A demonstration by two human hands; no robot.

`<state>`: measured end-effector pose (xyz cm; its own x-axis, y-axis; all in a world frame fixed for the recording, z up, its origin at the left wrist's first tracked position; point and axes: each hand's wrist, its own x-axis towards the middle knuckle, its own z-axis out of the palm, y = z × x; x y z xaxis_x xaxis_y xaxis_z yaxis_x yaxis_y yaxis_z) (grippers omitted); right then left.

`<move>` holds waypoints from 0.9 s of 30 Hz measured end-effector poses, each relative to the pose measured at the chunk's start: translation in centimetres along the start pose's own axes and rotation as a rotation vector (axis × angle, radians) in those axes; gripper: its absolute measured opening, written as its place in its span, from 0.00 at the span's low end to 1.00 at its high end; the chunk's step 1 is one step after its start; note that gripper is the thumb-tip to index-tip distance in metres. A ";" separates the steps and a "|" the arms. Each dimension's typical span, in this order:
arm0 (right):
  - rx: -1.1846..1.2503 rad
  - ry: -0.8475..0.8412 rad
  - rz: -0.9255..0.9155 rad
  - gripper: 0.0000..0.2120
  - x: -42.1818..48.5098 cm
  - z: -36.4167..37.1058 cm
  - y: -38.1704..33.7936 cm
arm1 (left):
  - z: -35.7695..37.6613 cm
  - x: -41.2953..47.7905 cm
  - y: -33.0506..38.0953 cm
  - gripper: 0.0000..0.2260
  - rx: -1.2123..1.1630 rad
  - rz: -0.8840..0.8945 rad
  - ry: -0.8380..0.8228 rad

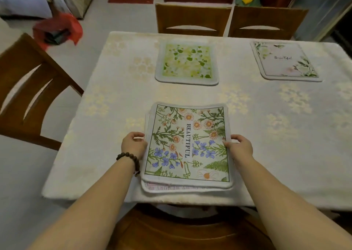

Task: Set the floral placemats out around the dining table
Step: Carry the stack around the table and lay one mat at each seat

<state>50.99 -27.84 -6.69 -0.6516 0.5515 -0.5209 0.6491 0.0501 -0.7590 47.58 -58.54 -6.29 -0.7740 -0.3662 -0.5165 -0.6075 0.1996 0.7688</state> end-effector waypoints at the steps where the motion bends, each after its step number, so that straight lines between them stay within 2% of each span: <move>1: -0.007 0.011 -0.003 0.08 0.1 0.1 0.4 | 0.3 0.1 -0.2 0.10 0.028 0.002 0.007; 12: -0.133 0.051 -0.042 0.16 0.6 0.4 0.6 | 1.1 0.5 -0.4 0.09 0.098 -0.032 0.019; 17: -0.030 -0.024 -0.038 0.17 -0.4 0.0 0.4 | 1.1 0.3 0.0 0.07 0.078 -0.069 0.055; 23: 0.077 -0.010 -0.014 0.13 -1.5 -1.8 -1.2 | 0.3 0.5 1.5 0.09 -0.093 -0.143 -0.072; 27: 0.188 0.060 0.010 0.13 -2.6 -4.4 -2.2 | 0.5 -0.4 3.1 0.09 -0.182 -0.098 -0.172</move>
<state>52.98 -25.73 -1.99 -0.6172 0.6001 -0.5089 0.5674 -0.1087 -0.8163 45.93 -57.34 -3.89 -0.7416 -0.2131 -0.6361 -0.6507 -0.0017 0.7593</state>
